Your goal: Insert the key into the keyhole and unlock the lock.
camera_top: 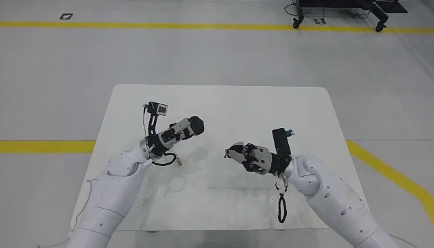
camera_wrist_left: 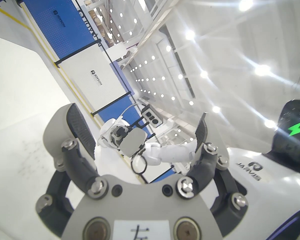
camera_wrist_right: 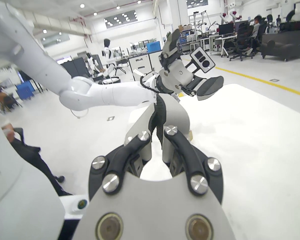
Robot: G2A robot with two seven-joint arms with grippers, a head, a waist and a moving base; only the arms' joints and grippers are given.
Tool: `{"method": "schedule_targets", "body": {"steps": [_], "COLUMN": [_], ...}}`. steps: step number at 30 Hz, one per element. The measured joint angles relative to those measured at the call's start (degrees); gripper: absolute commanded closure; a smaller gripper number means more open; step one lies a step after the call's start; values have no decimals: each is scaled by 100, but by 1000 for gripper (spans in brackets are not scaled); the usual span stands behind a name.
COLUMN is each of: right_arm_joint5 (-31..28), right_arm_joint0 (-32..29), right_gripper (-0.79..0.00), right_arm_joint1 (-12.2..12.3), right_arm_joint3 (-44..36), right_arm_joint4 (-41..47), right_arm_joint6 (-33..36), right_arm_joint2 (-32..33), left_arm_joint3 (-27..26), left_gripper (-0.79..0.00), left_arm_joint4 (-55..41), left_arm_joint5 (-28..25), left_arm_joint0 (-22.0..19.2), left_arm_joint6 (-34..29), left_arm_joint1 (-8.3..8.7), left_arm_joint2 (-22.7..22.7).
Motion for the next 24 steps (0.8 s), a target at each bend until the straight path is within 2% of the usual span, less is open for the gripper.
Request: {"method": "schedule_targets", "body": {"steps": [4, 8, 11, 12, 15, 16, 18, 20, 21, 24], "right_arm_joint5": [329, 645, 785, 812, 936, 974, 999, 1042, 1062, 1098], "right_arm_joint0": [151, 254, 273, 273, 257, 247, 235, 240, 247, 281], "right_gripper": [0, 0, 0, 0, 0, 0, 0, 0, 0, 0], "right_arm_joint1": [38, 85, 107, 111, 117, 112, 99, 80, 70, 36], "right_arm_joint3": [78, 16, 1, 0, 20, 22, 16, 20, 24, 65], "right_arm_joint4": [1872, 3180, 3680, 3749, 3775, 3751, 3738, 3725, 3726, 3747], "right_arm_joint6": [1301, 2244, 2563, 2604, 2649, 2652, 2662, 2687, 2691, 2706], "right_arm_joint2": [-312, -385, -314, -286, -196, -182, -185, -206, -218, -250], "left_arm_joint3": [-229, -252, -252, -249, -238, -233, -225, -223, -223, -207], "left_gripper": [-785, -785, -739, -656, -659, -699, -693, -640, -557, -372], "left_arm_joint4": [408, 632, 659, 647, 610, 617, 649, 722, 764, 898], "left_arm_joint5": [-317, -374, -398, -402, -423, -420, -384, -346, -340, -352], "left_arm_joint0": [108, 103, 91, 86, 74, 69, 56, 39, 32, 16], "left_arm_joint6": [-176, -247, -267, -279, -340, -373, -422, -458, -463, -430], "left_arm_joint1": [6, 6, 5, 7, 15, 19, 24, 30, 31, 36], "left_arm_joint2": [130, 253, 318, 328, 355, 371, 403, 448, 467, 513]}}
